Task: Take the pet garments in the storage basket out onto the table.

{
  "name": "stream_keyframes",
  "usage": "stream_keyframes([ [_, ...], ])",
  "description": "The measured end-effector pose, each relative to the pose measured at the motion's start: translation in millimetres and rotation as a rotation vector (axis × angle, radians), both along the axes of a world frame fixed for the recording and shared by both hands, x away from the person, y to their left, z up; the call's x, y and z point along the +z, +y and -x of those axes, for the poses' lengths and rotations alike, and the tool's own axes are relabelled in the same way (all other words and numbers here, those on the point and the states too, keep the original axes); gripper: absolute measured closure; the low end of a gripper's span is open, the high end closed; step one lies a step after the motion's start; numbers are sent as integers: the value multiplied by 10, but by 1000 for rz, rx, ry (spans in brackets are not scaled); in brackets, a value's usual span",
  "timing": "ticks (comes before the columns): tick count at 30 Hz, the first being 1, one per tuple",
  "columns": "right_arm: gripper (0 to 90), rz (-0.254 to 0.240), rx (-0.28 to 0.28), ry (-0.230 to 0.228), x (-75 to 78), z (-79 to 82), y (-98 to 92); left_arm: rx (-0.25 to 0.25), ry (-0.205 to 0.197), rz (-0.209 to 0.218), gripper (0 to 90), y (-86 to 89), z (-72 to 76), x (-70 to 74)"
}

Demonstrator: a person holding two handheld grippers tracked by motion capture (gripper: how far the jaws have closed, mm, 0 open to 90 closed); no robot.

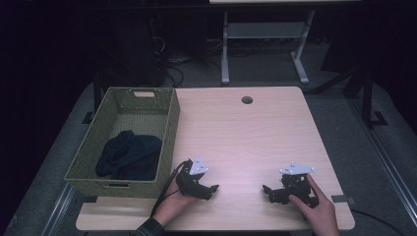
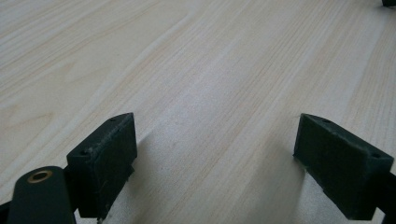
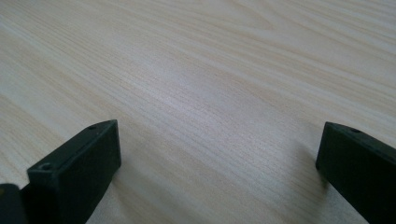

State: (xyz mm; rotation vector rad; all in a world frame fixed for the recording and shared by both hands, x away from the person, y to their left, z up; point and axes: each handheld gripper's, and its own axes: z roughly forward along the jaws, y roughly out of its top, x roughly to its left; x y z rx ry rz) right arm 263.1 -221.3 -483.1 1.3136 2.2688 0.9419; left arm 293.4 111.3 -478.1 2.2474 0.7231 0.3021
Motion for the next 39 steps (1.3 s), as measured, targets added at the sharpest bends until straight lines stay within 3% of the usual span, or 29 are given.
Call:
stream_keyframes([
  [22, 0, 1, -15, 1, 1, -2, 21, -1, 1, 1, 125, -7, -3, 1],
  [39, 0, -1, -18, 7, 3, 1, 23, 20, 48, -27, 139, -25, -72, 58],
])
